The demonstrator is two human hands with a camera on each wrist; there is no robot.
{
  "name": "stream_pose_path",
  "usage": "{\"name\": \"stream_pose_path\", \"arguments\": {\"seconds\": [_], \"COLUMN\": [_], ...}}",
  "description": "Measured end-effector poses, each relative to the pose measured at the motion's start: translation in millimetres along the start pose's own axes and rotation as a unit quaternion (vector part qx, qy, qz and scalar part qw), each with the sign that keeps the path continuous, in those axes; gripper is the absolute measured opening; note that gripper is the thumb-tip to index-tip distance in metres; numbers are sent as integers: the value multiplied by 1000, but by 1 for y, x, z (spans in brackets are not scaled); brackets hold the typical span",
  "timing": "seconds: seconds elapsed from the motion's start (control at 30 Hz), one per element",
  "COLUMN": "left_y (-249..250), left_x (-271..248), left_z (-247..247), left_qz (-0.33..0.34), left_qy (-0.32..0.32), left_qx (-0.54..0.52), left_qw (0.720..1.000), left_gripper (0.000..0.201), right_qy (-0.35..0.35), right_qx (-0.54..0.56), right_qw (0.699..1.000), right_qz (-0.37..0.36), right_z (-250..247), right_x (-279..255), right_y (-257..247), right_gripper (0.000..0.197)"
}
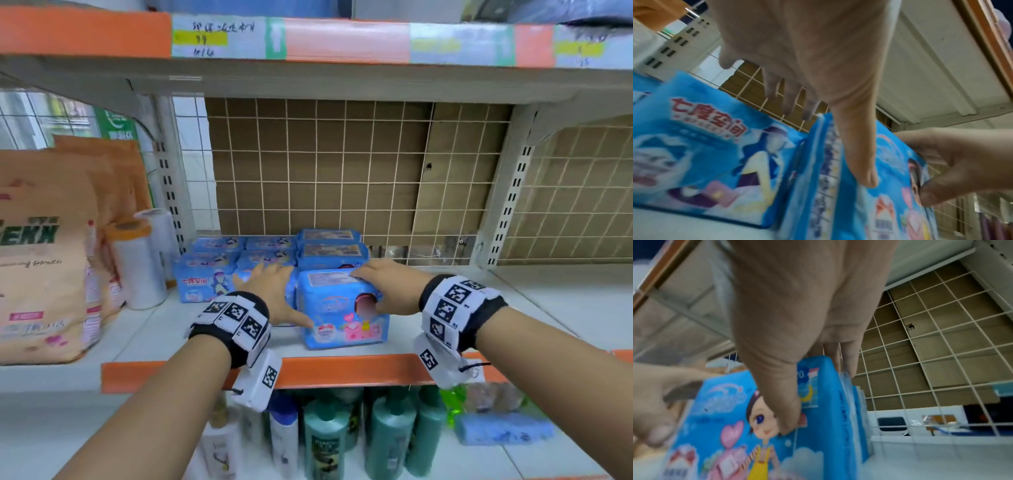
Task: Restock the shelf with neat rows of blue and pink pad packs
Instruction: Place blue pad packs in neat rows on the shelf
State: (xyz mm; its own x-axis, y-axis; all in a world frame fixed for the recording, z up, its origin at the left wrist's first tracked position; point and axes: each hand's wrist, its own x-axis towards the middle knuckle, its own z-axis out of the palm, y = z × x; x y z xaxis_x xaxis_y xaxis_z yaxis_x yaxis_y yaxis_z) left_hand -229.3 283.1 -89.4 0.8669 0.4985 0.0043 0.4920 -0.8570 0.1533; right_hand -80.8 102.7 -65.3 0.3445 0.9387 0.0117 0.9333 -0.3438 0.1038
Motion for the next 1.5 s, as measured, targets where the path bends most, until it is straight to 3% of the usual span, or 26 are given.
{"name": "stream_pose_path", "arguments": {"seconds": [0.1,0.57,0.73,0.83,0.93,1.03,1.13,1.27,1.33,1.4,1.5], "left_y": [-11,-23,-21,-17,3,34,66,99,111,122,133], "left_x": [1,18,17,3,-25,-59,-96,-150,-175,-203,-242], "left_z": [10,31,19,19,34,62,106,194,252,312,402], "left_qz": [-54,-41,-48,-61,-41,3,24,-27,-92,-171,-186], "left_qy": [-53,-26,-51,0,90,141,170,80,-20,-139,-299], "left_qx": [16,25,-8,-41,-92,-152,-202,-237,-258,-291,-229], "left_qw": [997,999,997,997,991,978,964,968,961,931,907], "left_gripper": [122,122,122,118,105,90,77,69,66,59,58], "right_qy": [34,61,54,75,146,193,197,134,87,36,-80], "right_qx": [-11,26,21,25,79,152,227,315,375,433,473], "right_qw": [999,996,994,993,984,969,954,939,922,897,863], "right_qz": [33,63,88,86,69,32,-12,3,30,77,162], "right_z": [12,24,23,22,26,41,71,150,208,271,367], "right_x": [5,29,23,11,-15,-51,-92,-139,-162,-187,-233], "right_y": [2,-2,-10,-13,-14,-19,-26,-32,-38,-46,-53], "right_gripper": [59,52,54,56,57,52,42,35,31,25,24]}}
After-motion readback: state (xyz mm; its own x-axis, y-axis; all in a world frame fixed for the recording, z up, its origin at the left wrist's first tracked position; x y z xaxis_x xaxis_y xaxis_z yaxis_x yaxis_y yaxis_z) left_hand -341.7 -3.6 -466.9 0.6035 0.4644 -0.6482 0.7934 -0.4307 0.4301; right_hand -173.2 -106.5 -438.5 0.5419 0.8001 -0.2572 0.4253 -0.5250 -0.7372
